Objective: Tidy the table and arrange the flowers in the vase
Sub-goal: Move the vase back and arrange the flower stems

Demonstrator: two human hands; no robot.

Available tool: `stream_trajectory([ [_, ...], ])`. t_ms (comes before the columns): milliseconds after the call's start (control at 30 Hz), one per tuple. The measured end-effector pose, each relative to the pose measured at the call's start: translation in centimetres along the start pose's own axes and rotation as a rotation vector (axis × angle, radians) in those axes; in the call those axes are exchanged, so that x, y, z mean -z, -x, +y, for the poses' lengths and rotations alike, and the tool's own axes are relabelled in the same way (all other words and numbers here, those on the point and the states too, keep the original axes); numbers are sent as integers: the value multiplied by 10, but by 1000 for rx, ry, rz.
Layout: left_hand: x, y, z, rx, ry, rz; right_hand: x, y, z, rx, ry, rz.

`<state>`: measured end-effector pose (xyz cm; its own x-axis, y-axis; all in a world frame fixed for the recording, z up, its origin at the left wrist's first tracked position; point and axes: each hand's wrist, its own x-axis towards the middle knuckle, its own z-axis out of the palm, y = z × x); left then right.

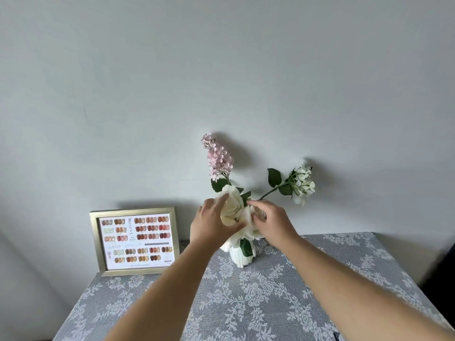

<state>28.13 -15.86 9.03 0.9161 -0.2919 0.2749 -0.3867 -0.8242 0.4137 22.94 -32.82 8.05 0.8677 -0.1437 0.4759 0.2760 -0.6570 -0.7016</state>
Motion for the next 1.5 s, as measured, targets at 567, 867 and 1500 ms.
stream_trajectory([
  [567, -10, 1, 20, 139, -68, 17, 30, -20, 15, -6, 183, 49],
  [867, -17, -3, 25, 137, -87, 54, 83, -74, 65, -597, 215, 360],
  [1500, -21, -1, 20, 123, -43, 72, 52, -62, 12, -43, 94, 313],
])
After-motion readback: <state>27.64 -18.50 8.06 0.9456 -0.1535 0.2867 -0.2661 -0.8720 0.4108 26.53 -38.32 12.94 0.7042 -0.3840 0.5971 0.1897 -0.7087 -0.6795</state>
